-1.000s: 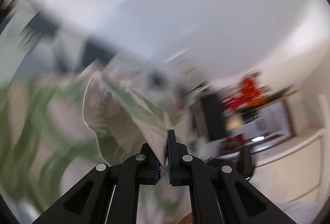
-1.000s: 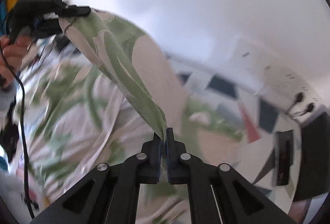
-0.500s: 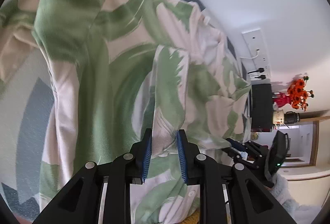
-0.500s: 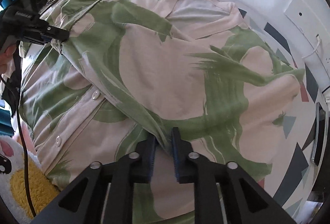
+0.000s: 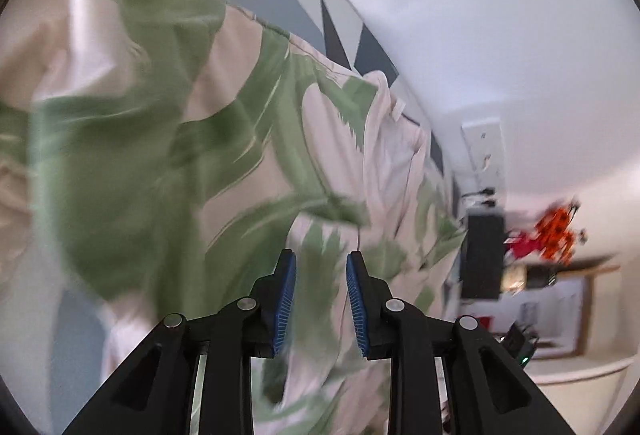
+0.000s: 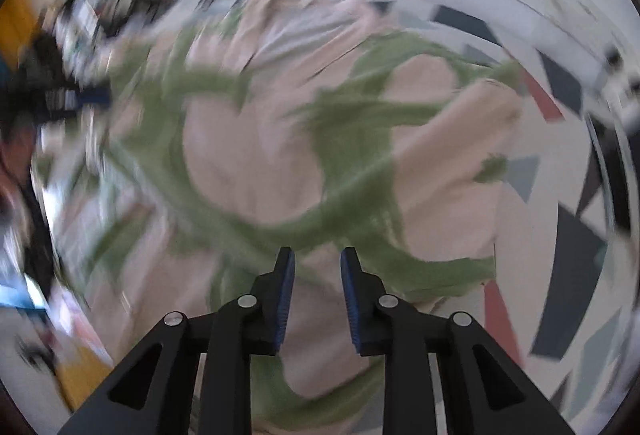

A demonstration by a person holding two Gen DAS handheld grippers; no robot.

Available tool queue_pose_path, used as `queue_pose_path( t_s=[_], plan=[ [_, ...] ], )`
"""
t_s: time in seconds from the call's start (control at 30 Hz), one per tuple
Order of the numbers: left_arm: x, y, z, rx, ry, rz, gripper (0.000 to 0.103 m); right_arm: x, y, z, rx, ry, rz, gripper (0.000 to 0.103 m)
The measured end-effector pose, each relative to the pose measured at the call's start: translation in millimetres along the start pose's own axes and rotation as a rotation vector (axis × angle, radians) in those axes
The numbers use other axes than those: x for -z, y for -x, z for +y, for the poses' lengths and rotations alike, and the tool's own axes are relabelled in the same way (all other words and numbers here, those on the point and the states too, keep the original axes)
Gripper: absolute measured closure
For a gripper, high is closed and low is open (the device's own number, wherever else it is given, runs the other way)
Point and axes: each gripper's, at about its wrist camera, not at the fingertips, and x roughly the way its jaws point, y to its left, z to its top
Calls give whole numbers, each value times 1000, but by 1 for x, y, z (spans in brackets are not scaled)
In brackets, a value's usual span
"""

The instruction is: Fold clothes

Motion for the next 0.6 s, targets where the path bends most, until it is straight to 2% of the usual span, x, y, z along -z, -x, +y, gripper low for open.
queue_pose_path(
  t_s=[0.13, 0.2, 0.3, 0.4, 0.5, 0.6],
  plan=[
    [-14, -19, 12, 101, 114, 31, 78, -15, 13, -36, -25, -293, -132, 69],
    [-16, -25, 16, 168, 168, 33, 77, -21, 22, -59, -31, -456, -211, 63],
    [-17, -35, 18, 220, 214, 54, 76, -29, 29, -87, -48, -601, -244, 63],
    [-18, -39, 17, 176, 218, 67, 76, -34, 36, -105, -39, -672, -274, 63],
    [-19, -28, 13, 144, 179, 32, 76, -36, 43, -118, -47, -713, -305, 63],
    [-21, -20, 1, 131, 89, -5, 66, -39, 48, -121, -43, -713, -320, 63]
  ],
)
